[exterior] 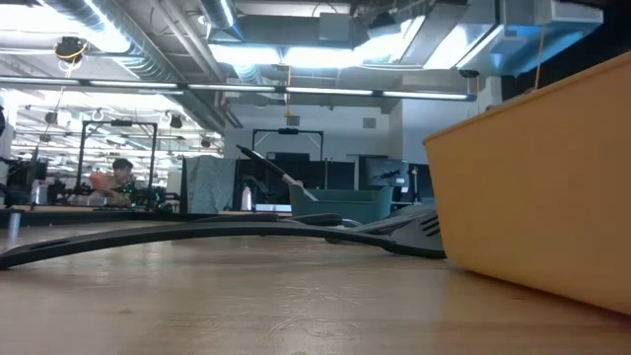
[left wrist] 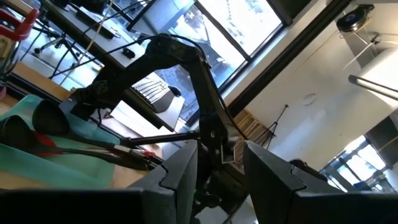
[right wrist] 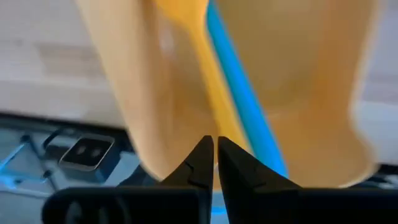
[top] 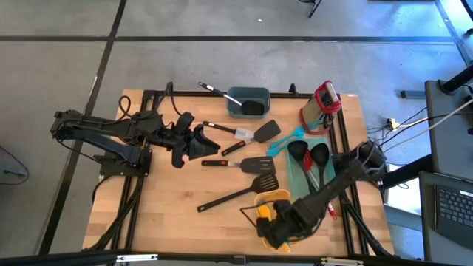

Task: Pick & Place Kitchen Items
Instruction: Adjust the yellow bin, then put the large black spatula into the blue bin

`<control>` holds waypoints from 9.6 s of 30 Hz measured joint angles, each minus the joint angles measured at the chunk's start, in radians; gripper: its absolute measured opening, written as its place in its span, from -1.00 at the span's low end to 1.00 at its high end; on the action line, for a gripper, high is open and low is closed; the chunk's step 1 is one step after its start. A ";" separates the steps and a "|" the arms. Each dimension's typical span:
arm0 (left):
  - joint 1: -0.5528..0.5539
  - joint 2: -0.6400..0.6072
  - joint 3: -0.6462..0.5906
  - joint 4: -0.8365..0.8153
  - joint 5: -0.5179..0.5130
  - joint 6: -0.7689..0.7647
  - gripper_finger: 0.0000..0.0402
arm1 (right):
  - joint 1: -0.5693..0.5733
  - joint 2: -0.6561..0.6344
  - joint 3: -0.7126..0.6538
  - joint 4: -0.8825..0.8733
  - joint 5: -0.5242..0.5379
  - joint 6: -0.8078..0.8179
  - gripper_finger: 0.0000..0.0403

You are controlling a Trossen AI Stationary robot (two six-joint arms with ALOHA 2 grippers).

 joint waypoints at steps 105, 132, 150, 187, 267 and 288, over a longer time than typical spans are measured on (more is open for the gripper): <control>-0.028 0.000 -0.001 -0.527 -0.027 0.030 -0.39 | -0.285 0.054 0.788 -0.672 0.560 -0.761 -0.92; -0.015 0.237 0.000 -0.812 -0.068 0.150 -0.39 | -0.430 0.035 0.089 -0.458 0.095 -0.839 -1.00; -0.115 0.100 -0.332 -0.514 -0.042 0.089 -0.60 | -0.428 0.035 -0.089 -0.214 0.081 -0.685 -1.00; -0.010 0.317 -0.524 0.366 0.387 -0.476 0.16 | -0.432 0.055 -0.265 0.064 0.087 -0.629 -1.00; -0.774 0.668 -0.413 0.397 -1.158 -1.376 -0.36 | -0.415 0.058 -0.267 0.062 0.131 -0.661 -1.00; -0.716 0.668 -0.413 0.535 -1.115 -1.233 -0.38 | -0.415 0.058 -0.267 0.063 0.148 -0.660 -1.00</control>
